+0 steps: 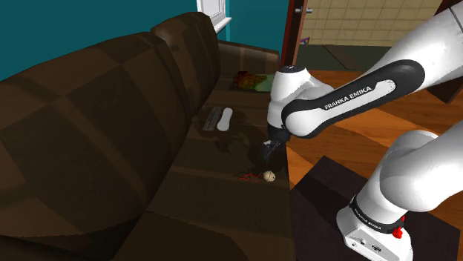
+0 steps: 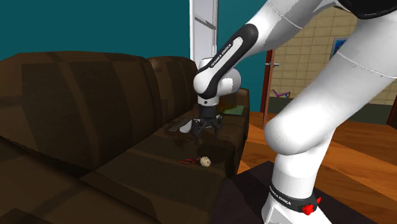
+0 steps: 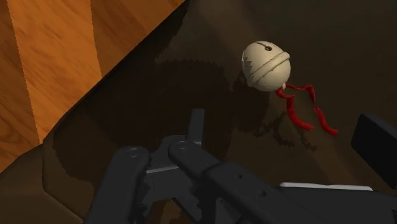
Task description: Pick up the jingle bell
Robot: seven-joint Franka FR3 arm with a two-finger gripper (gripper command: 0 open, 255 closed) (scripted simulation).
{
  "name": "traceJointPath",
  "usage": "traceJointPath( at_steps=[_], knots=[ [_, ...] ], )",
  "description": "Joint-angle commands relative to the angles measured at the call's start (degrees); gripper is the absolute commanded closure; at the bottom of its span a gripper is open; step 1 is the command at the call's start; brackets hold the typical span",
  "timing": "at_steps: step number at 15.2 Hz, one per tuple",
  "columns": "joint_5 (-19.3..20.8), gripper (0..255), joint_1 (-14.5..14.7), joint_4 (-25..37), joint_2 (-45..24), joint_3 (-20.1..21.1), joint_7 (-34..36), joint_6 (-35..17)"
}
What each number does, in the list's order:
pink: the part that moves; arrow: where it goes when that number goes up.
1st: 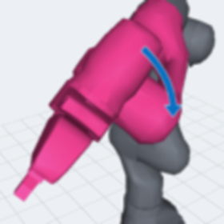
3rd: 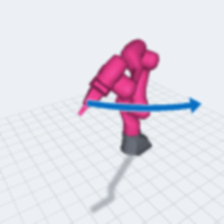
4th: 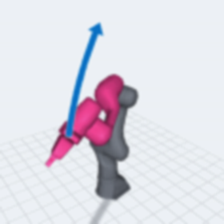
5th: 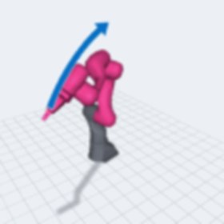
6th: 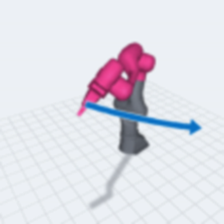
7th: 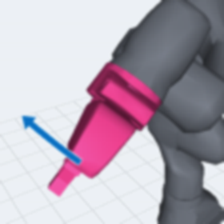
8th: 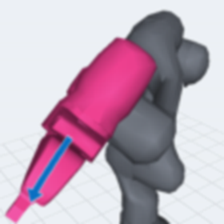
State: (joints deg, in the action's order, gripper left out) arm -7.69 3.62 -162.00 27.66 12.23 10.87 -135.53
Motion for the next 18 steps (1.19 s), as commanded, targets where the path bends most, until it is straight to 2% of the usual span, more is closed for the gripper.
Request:
traceJointPath(
  at_steps=[1,4,5,12,14,15,18],
  knots=[
    [-0.13,0,0.16,-1.06,-4.21,1.15,0.9,-4.61],
    [0.3,0,0.05,-2.06,-11.16,2.88,2.54,-11.4],
    [0.31,0,0.07,-2.07,-11.2,2.88,2.56,-11.43],
    [2.65,0,-1.31,-2.74,-19.43,3.92,4.29,-20.25],
    [2.65,0,-1.29,-2.75,-19.43,3.9,4.28,-20.26],
    [2.58,255,-1.22,-2.76,-19.33,3.94,4.33,-20.18],
    [2.56,255,-1.22,-2.81,-19.32,3.93,4.31,-20.21]
  ],
)
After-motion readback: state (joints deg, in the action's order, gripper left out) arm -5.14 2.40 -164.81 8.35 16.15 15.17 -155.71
